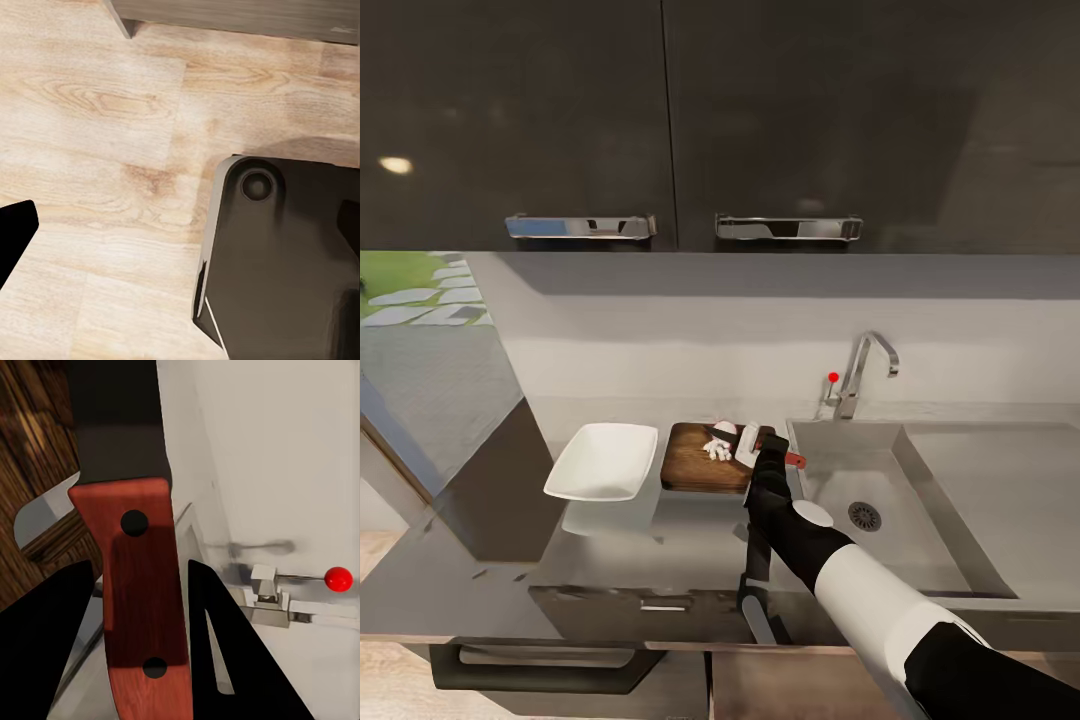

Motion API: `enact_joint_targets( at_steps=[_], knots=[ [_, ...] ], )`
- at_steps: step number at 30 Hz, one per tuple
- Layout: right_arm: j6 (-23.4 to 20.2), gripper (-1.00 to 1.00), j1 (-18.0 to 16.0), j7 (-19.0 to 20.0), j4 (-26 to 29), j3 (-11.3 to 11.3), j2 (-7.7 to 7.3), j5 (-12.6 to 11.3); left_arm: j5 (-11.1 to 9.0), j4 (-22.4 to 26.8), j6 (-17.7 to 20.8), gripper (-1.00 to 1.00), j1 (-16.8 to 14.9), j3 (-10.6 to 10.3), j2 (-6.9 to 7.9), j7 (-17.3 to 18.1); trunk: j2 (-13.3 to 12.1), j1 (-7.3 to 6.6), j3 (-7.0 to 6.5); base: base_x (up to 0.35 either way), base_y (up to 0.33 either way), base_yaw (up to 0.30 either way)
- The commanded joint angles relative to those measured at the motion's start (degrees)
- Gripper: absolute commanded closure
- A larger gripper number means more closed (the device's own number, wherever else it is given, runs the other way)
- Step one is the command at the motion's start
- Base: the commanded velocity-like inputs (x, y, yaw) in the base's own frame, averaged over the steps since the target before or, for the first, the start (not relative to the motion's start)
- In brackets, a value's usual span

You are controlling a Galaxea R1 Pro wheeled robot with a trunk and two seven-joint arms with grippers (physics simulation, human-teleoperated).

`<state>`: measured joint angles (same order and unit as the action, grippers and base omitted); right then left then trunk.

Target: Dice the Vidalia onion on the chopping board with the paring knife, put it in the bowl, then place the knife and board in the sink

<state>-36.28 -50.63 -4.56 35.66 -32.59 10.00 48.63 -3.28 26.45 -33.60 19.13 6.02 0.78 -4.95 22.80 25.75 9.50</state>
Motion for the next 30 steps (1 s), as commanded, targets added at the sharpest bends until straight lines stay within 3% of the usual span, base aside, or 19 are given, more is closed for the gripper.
enact_joint_targets(
  at_steps=[1, 11, 30],
  knots=[
    [-0.37, 1.00, -0.08, -0.19, 0.08, -0.26, 0.00, 0.01, -0.33, 0.10, -0.06, -1.00, 0.02, -0.13, 0.01, -0.06, 0.12, 0.04, 0.11, 0.000, 0.000, 0.000],
    [-0.28, 1.00, -0.08, -0.20, 3.39, 0.15, 0.00, 0.07, -0.33, 0.10, -0.06, -1.00, 0.03, -0.13, 0.01, -0.06, 0.12, 0.04, 0.11, 0.114, 0.000, 0.000],
    [-0.37, 1.00, -0.08, -0.19, 2.20, -0.09, 0.00, -0.25, -0.33, 0.10, -0.06, -1.00, 0.03, -0.15, 0.01, -0.06, 0.12, 0.04, 1.23, 0.025, 0.000, 0.000]
  ],
)
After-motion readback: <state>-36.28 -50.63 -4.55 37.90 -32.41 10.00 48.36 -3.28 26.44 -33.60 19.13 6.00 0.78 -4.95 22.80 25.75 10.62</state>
